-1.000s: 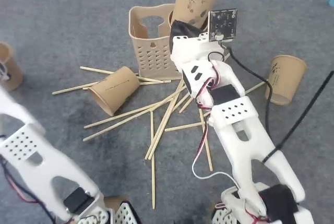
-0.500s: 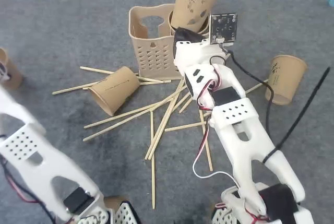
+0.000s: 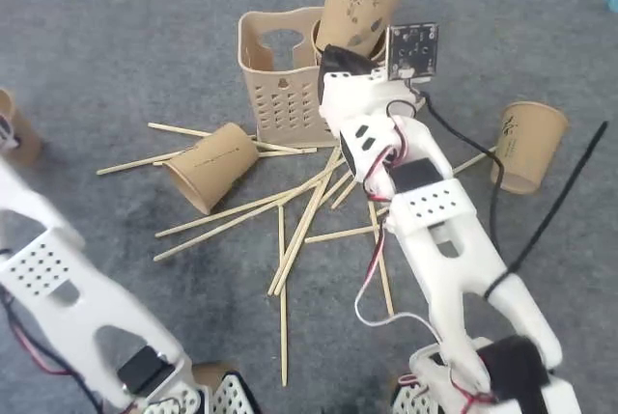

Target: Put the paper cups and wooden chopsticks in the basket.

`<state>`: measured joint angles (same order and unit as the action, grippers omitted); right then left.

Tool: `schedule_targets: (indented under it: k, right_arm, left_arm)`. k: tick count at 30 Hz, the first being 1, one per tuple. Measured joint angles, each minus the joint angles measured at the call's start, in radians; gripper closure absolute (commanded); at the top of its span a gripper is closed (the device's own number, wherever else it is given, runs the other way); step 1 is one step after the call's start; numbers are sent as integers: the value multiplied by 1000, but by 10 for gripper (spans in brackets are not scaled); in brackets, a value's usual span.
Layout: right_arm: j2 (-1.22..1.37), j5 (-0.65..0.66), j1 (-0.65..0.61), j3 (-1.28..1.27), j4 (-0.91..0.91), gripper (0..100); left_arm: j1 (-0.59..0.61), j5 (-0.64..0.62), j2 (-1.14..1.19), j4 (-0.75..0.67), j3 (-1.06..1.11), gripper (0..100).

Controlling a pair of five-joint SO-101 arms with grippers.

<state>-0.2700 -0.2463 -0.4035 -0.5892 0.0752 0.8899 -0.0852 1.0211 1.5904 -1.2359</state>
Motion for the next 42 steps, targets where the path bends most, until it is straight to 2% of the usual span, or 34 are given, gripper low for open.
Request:
schedule_targets:
  k: [4, 9, 16, 25, 28, 33, 36, 42]
  right_arm:
    - [87, 0, 41, 58, 0, 991]
    - [77, 2, 34, 52, 0, 991]
    - [-224, 2, -91, -129, 18, 990]
    - [-658, 6, -83, -138, 422, 990]
    - [-756, 6, -34, -138, 623, 990]
    - [-859, 6, 23, -138, 887, 990]
    - [-896, 18, 61, -175, 957, 990]
    - [-905, 87, 112, -373, 970, 990]
  left_arm:
    - [0, 0, 0, 0, 0, 818]
    - [0, 0, 0, 0, 0, 818]
    - [0, 0, 0, 0, 0, 818]
    - [0, 0, 0, 0, -5, 817]
    - [3, 2, 0, 6, -63, 816]
    - [11, 43, 0, 112, -229, 816]
    - [8, 58, -9, 127, -285, 816]
    - [3, 63, -15, 132, -299, 816]
